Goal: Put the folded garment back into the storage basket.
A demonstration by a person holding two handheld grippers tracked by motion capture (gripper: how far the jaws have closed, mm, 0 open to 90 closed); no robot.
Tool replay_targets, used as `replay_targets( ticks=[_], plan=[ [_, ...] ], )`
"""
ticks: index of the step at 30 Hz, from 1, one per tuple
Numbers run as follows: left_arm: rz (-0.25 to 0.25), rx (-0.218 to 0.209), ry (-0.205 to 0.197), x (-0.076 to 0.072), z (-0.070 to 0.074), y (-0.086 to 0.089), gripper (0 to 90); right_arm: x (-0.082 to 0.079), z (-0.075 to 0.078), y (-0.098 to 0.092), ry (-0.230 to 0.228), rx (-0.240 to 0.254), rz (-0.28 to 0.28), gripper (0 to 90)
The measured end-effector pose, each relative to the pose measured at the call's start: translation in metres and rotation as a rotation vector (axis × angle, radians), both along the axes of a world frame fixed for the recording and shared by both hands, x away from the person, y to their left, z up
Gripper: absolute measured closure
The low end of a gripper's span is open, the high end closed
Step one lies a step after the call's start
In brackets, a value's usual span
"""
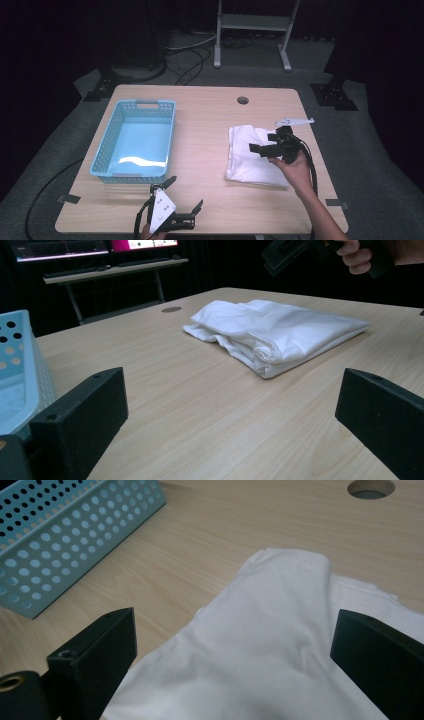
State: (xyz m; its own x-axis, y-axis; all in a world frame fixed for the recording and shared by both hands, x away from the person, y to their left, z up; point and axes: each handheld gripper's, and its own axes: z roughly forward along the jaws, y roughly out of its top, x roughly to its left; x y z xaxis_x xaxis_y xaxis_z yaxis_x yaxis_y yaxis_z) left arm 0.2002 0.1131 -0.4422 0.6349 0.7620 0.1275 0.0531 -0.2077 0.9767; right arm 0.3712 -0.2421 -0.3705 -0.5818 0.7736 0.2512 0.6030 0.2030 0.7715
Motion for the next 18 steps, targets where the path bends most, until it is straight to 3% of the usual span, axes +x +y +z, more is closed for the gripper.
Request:
replay_targets(
  ticks=[2,11,18],
  plan=[
    [0.000,0.000,0.000,0.000,0.000,0.000,0.0,0.003,0.001,0.001,0.025,-0.015,-0.005,4.6],
    [0.001,0.001,-0.001,0.000,0.000,0.000,0.0,0.008,0.009,0.006,0.016,-0.021,0.007,4.6],
    [0.001,0.000,-0.001,0.000,0.000,0.000,0.1,0.013,0.006,0.008,0.047,-0.040,-0.004,4.6]
  ],
)
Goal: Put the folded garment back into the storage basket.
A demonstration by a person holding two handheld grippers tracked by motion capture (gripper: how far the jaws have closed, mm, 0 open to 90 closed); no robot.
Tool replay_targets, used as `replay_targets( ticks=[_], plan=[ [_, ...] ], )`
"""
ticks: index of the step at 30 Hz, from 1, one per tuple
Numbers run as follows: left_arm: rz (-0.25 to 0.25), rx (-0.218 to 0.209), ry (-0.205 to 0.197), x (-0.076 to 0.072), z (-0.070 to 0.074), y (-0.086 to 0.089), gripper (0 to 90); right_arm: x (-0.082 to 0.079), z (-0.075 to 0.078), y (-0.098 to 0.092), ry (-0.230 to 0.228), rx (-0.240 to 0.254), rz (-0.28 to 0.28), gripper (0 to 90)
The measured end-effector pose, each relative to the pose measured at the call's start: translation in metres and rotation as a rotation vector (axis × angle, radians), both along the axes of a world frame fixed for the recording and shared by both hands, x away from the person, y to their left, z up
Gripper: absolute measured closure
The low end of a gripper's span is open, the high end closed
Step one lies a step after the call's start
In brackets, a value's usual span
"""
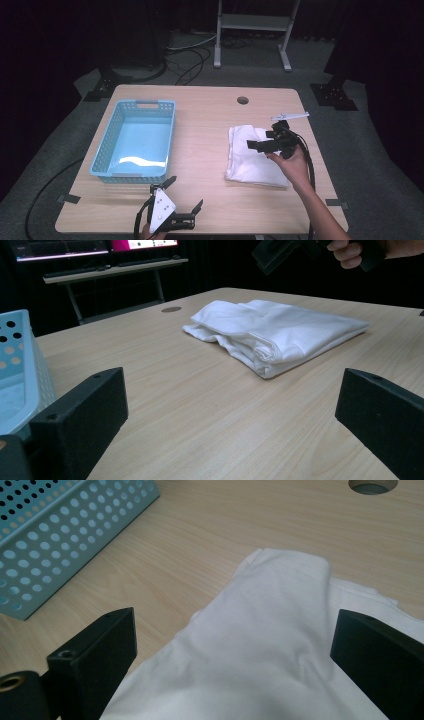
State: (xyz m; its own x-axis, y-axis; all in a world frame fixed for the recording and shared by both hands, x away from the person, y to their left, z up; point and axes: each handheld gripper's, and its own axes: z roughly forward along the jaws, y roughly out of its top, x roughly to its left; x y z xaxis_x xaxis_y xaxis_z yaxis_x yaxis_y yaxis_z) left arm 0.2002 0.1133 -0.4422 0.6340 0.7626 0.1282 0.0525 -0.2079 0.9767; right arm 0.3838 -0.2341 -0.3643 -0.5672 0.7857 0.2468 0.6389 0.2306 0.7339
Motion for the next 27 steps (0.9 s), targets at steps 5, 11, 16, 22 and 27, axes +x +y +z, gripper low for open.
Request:
replay_targets(
  ticks=[5,11,16,22,27],
  plan=[
    [0.001,-0.001,0.001,0.000,0.000,0.000,0.0,0.003,-0.006,-0.001,0.021,0.008,-0.004,4.6],
    [0.001,-0.001,0.001,0.000,0.000,0.000,0.0,0.008,-0.015,-0.002,0.060,-0.009,-0.012,4.6],
    [0.001,-0.002,0.001,0.000,0.000,0.000,0.0,0.011,-0.021,-0.002,0.089,-0.022,-0.011,4.6],
    [0.001,0.000,-0.001,0.000,0.000,0.000,0.0,0.013,-0.025,-0.001,0.108,-0.032,-0.011,4.6],
    [0.001,-0.002,0.000,-0.001,0.000,0.000,0.0,0.015,-0.029,0.001,0.113,-0.040,-0.006,4.6]
  ],
)
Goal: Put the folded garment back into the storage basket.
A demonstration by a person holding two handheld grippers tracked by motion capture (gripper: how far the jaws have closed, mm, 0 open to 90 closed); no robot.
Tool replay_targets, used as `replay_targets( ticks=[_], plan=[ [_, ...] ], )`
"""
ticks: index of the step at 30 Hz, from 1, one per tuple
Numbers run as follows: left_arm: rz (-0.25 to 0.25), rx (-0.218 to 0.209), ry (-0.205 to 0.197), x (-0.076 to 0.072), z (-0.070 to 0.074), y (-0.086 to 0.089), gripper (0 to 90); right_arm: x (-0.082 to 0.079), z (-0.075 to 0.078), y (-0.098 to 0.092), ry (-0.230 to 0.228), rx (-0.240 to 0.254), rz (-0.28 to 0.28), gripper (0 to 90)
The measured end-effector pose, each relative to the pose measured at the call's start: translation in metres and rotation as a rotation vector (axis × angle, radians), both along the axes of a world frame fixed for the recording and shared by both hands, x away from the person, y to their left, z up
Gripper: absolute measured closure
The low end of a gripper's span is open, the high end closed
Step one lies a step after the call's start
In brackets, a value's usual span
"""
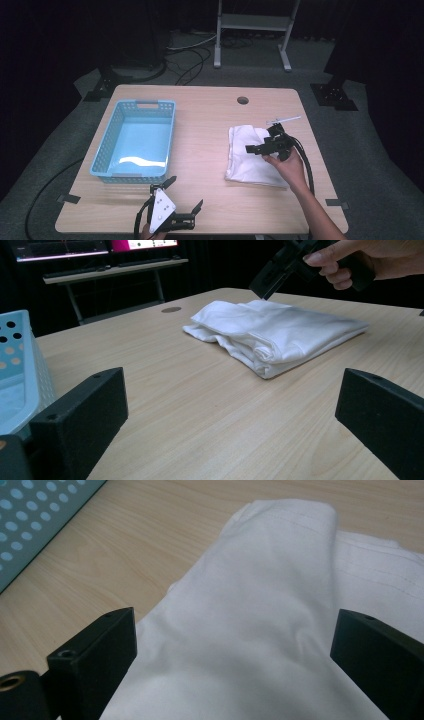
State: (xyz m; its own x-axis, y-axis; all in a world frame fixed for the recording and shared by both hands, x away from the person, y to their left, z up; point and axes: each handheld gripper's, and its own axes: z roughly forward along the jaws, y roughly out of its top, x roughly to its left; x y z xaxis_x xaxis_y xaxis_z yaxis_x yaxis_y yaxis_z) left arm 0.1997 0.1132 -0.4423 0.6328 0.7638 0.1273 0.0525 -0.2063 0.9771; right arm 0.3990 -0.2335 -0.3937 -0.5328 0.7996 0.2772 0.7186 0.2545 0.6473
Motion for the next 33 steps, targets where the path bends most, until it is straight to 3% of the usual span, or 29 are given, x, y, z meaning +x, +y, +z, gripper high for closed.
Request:
replay_targets(
  ticks=[20,33],
  plan=[
    [-0.001,-0.006,-0.002,0.000,0.000,0.000,0.0,0.006,-0.014,-0.001,0.048,-0.016,-0.016,4.6],
    [-0.001,-0.004,0.003,0.001,0.000,0.001,0.0,0.010,-0.026,0.002,0.069,-0.080,-0.024,4.7]
  ],
)
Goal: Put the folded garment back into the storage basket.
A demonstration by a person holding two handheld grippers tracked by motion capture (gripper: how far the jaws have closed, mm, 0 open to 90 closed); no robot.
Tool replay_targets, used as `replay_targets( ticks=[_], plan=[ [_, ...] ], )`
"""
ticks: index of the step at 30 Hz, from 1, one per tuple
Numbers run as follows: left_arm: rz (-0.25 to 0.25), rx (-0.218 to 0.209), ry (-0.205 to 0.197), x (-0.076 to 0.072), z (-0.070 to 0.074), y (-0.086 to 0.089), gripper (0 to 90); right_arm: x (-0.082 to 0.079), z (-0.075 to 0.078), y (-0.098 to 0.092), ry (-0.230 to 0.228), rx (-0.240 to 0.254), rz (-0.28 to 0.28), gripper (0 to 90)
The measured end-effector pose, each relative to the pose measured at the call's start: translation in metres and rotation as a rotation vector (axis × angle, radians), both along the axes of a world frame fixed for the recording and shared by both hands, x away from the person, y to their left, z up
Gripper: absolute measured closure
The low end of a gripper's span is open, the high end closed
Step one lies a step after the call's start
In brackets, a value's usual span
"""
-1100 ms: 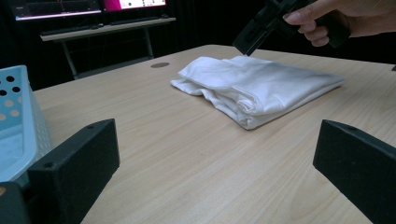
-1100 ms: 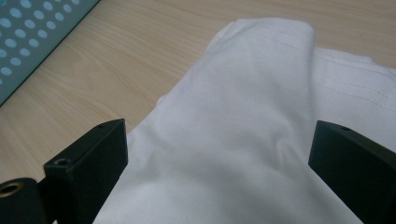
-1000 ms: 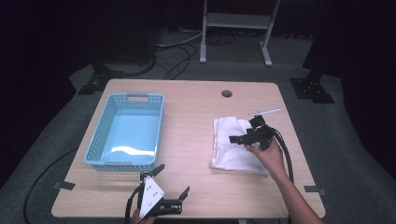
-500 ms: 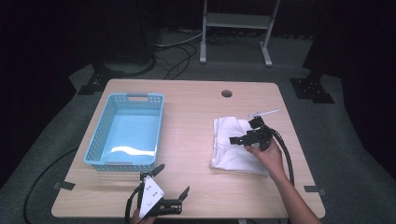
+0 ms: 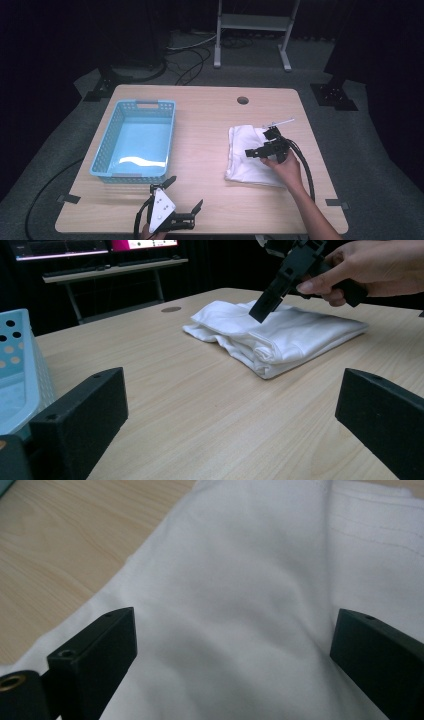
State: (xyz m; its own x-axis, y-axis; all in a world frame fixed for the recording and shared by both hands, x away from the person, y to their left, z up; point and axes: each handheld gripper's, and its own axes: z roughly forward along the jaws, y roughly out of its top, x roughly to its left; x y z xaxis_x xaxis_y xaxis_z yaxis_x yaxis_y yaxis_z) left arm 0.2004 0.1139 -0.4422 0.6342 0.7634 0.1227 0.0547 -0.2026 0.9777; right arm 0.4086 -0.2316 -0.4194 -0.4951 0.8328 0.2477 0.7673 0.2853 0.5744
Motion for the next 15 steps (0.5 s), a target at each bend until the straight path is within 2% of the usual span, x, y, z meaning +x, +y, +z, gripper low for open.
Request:
replay_targets(
  ticks=[3,5,7,10,15],
  plan=[
    [0.000,-0.006,0.006,0.000,0.000,0.001,0.0,-0.002,-0.003,0.005,-0.024,-0.057,0.007,4.9],
    [-0.002,-0.008,0.004,0.001,0.000,0.001,0.0,-0.007,-0.007,0.010,-0.083,-0.134,0.027,5.0],
    [-0.001,-0.009,0.003,0.000,0.000,0.001,0.0,-0.010,-0.009,0.016,-0.117,-0.208,0.049,4.6],
    [-0.001,-0.007,0.000,0.000,0.000,0.000,0.0,-0.011,-0.009,0.019,-0.112,-0.220,0.023,2.8],
    [0.000,-0.010,0.001,0.000,0.000,0.001,0.0,-0.010,-0.010,0.018,-0.115,-0.225,0.022,1.7]
  ],
)
